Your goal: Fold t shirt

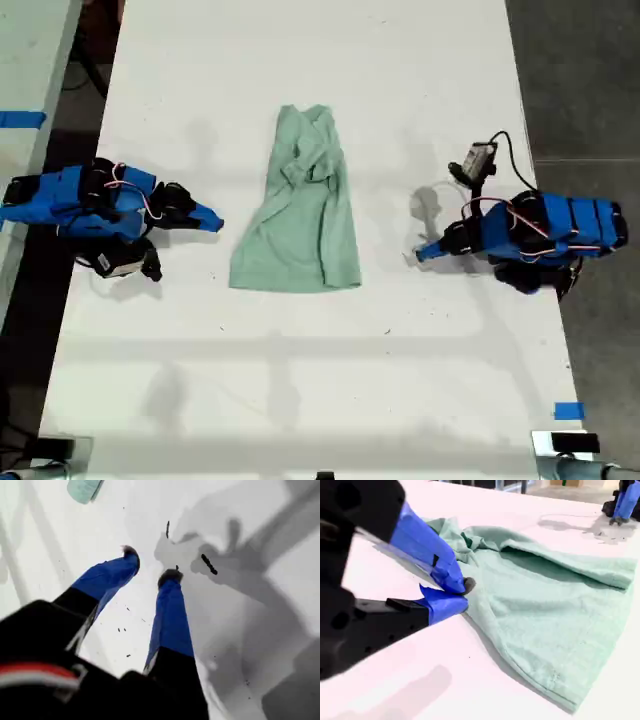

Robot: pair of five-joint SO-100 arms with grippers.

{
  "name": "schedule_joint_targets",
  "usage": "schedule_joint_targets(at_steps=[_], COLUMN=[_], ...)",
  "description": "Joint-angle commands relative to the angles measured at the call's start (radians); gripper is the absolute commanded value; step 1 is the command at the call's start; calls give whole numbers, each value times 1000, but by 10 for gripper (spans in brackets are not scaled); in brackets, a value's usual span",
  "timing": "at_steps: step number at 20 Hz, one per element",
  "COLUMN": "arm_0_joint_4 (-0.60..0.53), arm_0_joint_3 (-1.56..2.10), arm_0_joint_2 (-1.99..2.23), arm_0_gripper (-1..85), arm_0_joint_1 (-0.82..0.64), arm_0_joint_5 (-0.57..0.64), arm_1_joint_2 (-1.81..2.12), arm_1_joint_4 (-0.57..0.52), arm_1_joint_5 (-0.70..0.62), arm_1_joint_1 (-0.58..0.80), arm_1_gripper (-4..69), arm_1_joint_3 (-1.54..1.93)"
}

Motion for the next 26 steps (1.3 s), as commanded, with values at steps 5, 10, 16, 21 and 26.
schedule_joint_targets(at_steps=[5, 10, 16, 21, 26], arm_0_joint_4=[-5, 78, 532, 523, 442], arm_0_joint_3=[15, -327, -1327, -1486, -1476], arm_0_joint_2=[5, -485, -1652, -1913, -1921], arm_0_gripper=[-1, 81, 293, 306, 302], arm_0_joint_1=[17, 55, 103, 137, 215], arm_0_joint_5=[-11, -129, -109, -3, -54], arm_1_joint_2=[12, 12, 12, 12, 12], arm_1_joint_4=[-35, -35, -37, -37, -37], arm_1_joint_5=[-540, -548, -560, -580, -588], arm_1_joint_1=[341, 339, 331, 330, 336], arm_1_gripper=[60, 60, 60, 59, 59], arm_1_joint_3=[60, 61, 61, 61, 61])
